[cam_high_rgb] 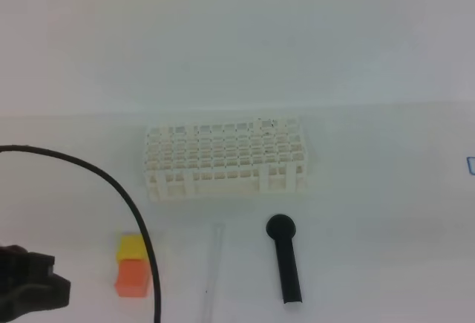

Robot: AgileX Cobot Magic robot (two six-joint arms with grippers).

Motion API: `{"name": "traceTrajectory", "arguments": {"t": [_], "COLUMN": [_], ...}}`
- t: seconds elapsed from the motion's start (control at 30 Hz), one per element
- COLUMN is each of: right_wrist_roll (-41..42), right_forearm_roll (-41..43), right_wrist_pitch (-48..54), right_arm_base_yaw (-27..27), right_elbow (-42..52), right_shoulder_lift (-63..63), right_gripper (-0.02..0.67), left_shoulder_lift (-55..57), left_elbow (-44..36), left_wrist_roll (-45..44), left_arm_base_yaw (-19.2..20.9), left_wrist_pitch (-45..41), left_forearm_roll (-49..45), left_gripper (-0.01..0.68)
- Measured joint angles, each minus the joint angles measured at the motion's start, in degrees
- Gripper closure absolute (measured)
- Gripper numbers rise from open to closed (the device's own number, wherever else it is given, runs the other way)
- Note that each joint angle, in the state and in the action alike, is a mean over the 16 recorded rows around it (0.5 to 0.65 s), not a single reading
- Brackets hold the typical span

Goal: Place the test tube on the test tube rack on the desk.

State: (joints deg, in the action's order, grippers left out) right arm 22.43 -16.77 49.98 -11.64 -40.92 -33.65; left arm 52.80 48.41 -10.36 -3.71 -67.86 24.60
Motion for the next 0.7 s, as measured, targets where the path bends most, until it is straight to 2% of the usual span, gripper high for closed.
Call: {"name": "traceTrajectory", "arguments": {"t": [0.17,0.47,0.57,0.7], "right_wrist_roll": [5.55,11.17,11.41,11.48], "right_forearm_roll": [-6.59,-12.11,-12.45,-12.48], "right_wrist_pitch": [0.85,2.32,2.89,3.70], "right_arm_base_yaw": [-0.03,-0.03,-0.03,-0.05], "right_elbow": [0.00,0.00,0.00,0.00], "right_shoulder_lift": [0.00,0.00,0.00,0.00], "right_gripper": [0.650,0.650,0.650,0.650], "left_shoulder_lift": [3.92,14.12,18.07,23.06], "left_elbow": [1.63,7.53,9.80,12.26], "left_wrist_roll": [4.77,21.78,26.90,31.68], "left_arm_base_yaw": [-6.87,-22.84,-26.24,-28.45], "left_wrist_pitch": [1.06,2.68,2.46,2.04], "left_forearm_roll": [-0.93,-10.17,-13.36,-16.52], "left_gripper": [0.674,0.674,0.674,0.674]}}
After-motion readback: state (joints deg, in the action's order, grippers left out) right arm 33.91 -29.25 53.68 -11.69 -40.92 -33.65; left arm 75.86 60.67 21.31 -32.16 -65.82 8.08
